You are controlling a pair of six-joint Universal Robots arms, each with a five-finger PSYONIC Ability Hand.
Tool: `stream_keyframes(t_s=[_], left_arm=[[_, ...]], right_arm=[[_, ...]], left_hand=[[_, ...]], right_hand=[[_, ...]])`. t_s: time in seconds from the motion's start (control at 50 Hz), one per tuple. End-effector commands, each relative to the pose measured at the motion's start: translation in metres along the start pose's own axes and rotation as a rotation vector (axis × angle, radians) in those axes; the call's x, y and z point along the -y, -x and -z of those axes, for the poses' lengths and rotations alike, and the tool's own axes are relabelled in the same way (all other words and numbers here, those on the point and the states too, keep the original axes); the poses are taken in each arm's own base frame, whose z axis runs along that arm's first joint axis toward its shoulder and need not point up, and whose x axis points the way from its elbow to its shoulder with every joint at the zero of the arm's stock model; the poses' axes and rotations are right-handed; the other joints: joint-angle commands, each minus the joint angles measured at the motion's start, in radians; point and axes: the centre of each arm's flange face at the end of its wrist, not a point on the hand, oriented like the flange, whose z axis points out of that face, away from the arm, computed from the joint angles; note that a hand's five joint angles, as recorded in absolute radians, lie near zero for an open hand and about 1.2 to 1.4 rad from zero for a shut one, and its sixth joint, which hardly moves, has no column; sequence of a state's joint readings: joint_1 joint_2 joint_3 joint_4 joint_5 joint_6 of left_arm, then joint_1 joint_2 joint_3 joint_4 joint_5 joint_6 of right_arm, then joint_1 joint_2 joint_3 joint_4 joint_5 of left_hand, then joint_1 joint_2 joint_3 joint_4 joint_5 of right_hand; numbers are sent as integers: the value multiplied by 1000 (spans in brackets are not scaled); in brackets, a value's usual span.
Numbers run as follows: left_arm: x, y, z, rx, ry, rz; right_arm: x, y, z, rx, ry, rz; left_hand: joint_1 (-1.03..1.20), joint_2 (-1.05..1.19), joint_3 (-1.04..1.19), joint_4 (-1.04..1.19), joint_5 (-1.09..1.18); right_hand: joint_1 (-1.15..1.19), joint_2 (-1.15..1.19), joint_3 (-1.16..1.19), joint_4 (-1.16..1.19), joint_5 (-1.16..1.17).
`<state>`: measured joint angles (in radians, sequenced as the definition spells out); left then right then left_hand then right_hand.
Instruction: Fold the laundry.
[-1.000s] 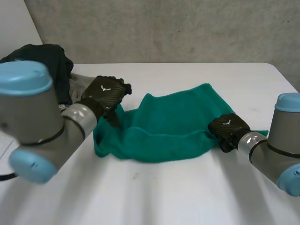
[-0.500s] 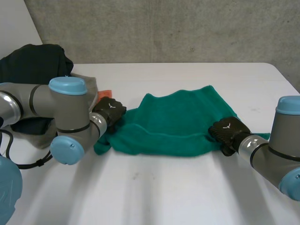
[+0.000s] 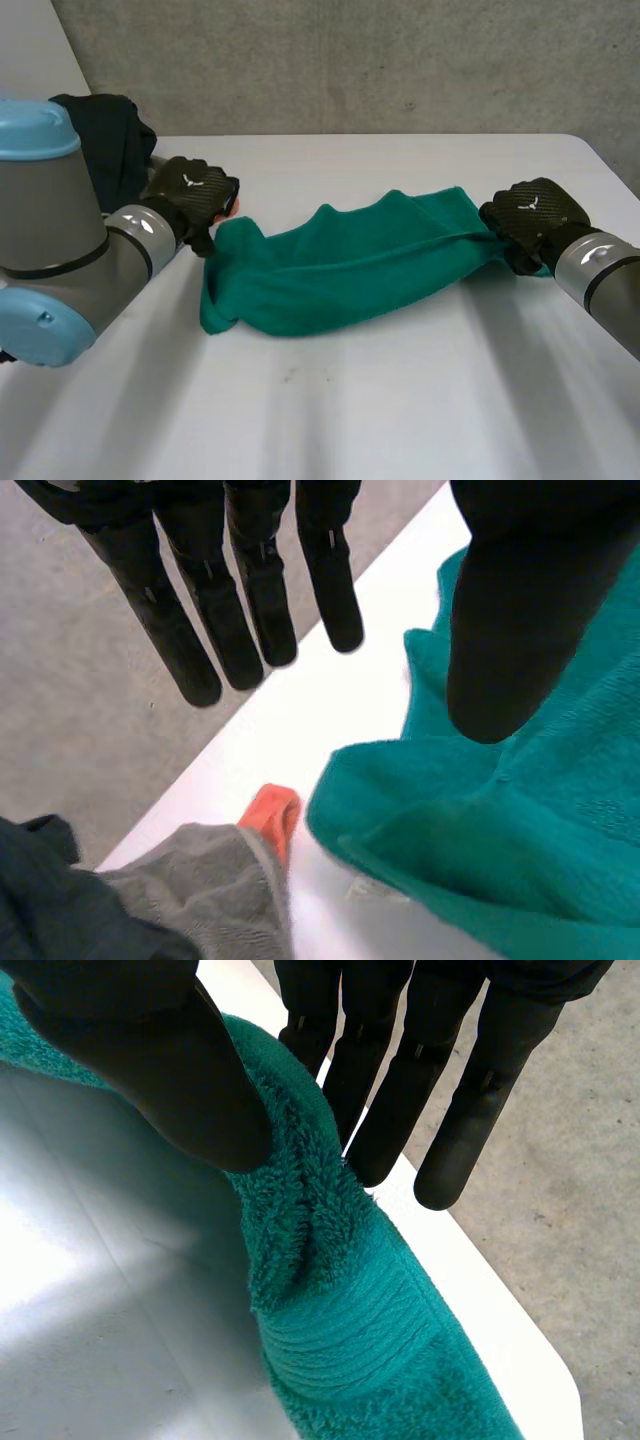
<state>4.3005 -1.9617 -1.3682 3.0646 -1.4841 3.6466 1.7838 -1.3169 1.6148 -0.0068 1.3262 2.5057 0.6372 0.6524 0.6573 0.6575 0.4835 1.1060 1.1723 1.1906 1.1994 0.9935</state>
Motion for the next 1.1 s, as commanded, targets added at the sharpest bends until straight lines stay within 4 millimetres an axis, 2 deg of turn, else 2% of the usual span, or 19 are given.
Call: stream_keyframes(t_s=[0.02,0.22,0.26,0.36,0.44,0.5,0.56,0.6,0.62,0.68,0.7,0.74,0.82,0.92,0.96,0.98,1.02,1.08,1.1], left_arm=[[-45,-13,-35,-59,83,24],[-75,-25,-70,-82,136,25],[-79,-27,-73,-91,149,16],[-76,-25,-71,-95,157,-2],[-71,-29,-66,-107,161,-6],[-44,-15,-48,-79,140,-7],[-5,3,-18,-29,91,-6],[14,10,-1,-9,51,-8],[35,19,16,18,-1,-4],[66,31,45,63,-97,11],[83,39,62,91,-155,26],[98,46,77,115,-210,43],[116,55,100,147,-285,66],[104,49,88,122,-238,72],[84,39,67,84,-163,76],[77,36,59,74,-139,77],[59,28,36,46,-82,79],[50,26,9,47,-84,77],[50,29,-11,74,-125,74]], right_arm=[[-6,7,1,24,18,-2],[-14,14,-4,47,41,4],[-14,14,-4,46,40,4],[-13,7,-6,28,37,4],[-10,-1,-8,2,31,6],[-5,-7,-6,-7,31,15],[14,-23,6,-35,18,53],[34,-42,21,-77,3,85],[42,-48,26,-91,-7,94],[72,-72,45,-164,-54,127],[81,-78,50,-184,-71,134],[101,-90,63,-222,-103,147],[119,-100,79,-230,-116,153],[108,-100,76,-172,-26,141],[96,-95,65,-128,19,144],[82,-89,49,-86,70,152],[70,-85,34,-52,104,163],[56,-78,8,-26,133,181],[55,-77,2,-30,134,182]], left_hand=[[-1,-16,-21,-21,-22],[52,37,32,31,31],[169,153,149,148,148],[750,734,729,729,729],[759,744,739,739,738],[759,744,739,739,738],[759,744,739,739,738],[759,744,739,739,738],[759,744,739,739,738],[759,744,739,739,738],[759,744,739,739,738],[759,744,739,739,738],[759,744,739,739,738],[759,744,739,739,738],[759,744,739,739,738],[759,744,739,739,738],[759,744,739,739,738],[759,744,739,739,738],[759,744,739,739,738]], right_hand=[[290,224,206,197,228],[290,224,206,197,228],[290,224,206,197,228],[290,224,206,197,228],[290,224,206,197,228],[290,224,206,197,228],[290,224,206,197,228],[290,224,206,197,228],[290,224,206,197,228],[290,224,206,197,228],[290,224,206,197,228],[290,224,206,197,228],[290,224,206,197,228],[290,224,206,197,228],[290,224,206,197,228],[290,224,206,197,228],[290,224,206,197,228],[290,224,206,197,228],[290,224,206,197,228]])
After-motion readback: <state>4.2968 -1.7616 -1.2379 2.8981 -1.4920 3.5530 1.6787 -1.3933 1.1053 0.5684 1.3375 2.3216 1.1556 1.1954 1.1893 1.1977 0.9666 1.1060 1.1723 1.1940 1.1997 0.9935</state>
